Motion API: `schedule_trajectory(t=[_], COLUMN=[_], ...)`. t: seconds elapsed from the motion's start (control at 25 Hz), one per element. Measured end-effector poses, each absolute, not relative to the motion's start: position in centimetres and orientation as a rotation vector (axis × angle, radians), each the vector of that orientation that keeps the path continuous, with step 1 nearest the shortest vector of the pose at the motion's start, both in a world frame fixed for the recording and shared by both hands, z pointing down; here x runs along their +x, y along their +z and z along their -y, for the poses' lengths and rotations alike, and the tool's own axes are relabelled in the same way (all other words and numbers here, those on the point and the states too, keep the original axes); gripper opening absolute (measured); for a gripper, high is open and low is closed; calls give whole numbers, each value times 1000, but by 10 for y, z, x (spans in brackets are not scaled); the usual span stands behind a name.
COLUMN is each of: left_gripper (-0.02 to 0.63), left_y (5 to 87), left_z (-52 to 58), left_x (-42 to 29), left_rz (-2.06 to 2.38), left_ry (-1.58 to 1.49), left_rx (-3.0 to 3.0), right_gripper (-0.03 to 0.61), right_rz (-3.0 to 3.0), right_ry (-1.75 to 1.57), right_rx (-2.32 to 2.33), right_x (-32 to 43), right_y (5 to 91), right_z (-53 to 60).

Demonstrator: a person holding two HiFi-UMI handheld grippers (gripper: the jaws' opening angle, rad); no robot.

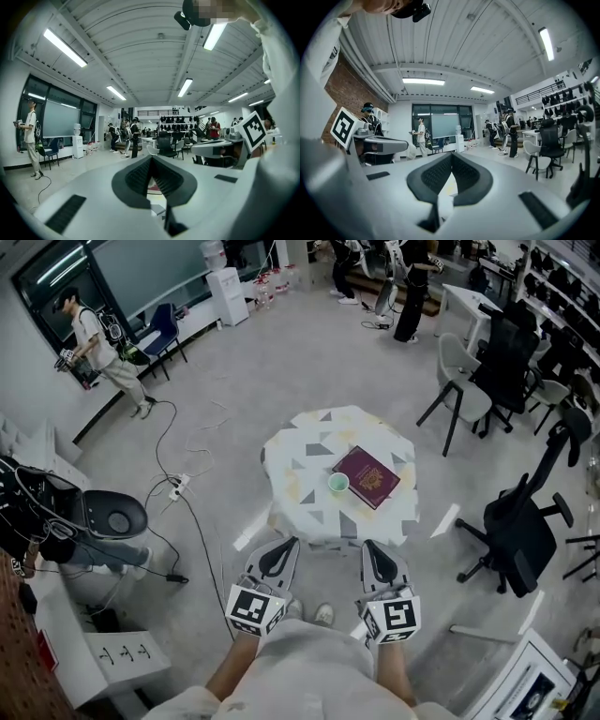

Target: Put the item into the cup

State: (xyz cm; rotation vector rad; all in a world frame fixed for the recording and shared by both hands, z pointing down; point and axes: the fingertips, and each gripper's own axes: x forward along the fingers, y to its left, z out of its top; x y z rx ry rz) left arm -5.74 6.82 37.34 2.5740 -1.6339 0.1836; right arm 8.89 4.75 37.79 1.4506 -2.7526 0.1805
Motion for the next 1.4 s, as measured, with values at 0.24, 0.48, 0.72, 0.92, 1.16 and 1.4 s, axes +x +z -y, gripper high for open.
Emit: schedule_trajectory(t=[0.24,0.48,0.72,0.92,1.16,1.4], left_gripper=[11,11,11,11,11,11], left_y=[375,377,384,388,395,400], left_z=[-55,-39,-10,26,76,121], left_x=[-50,-54,-59,-61,-70,-79], left_rz=[1625,1622,1584,1523,1457,1378], left_ry=[172,150,134,121,117,128], left_rx=[2584,2597,2601,2615,2634,2662], right_gripper=[8,8,8,8,8,8], right_rz=[2741,2737,2708,2656,2593,2535], right_ry=[186,164,149,157,166,183], right_rx=[1443,1445,1453,1490,1530,1572], right_x=[94,88,80,78,70,58], right_y=[384,387,388,391,396,400], right_z=[-38,-22,3,33,75,114])
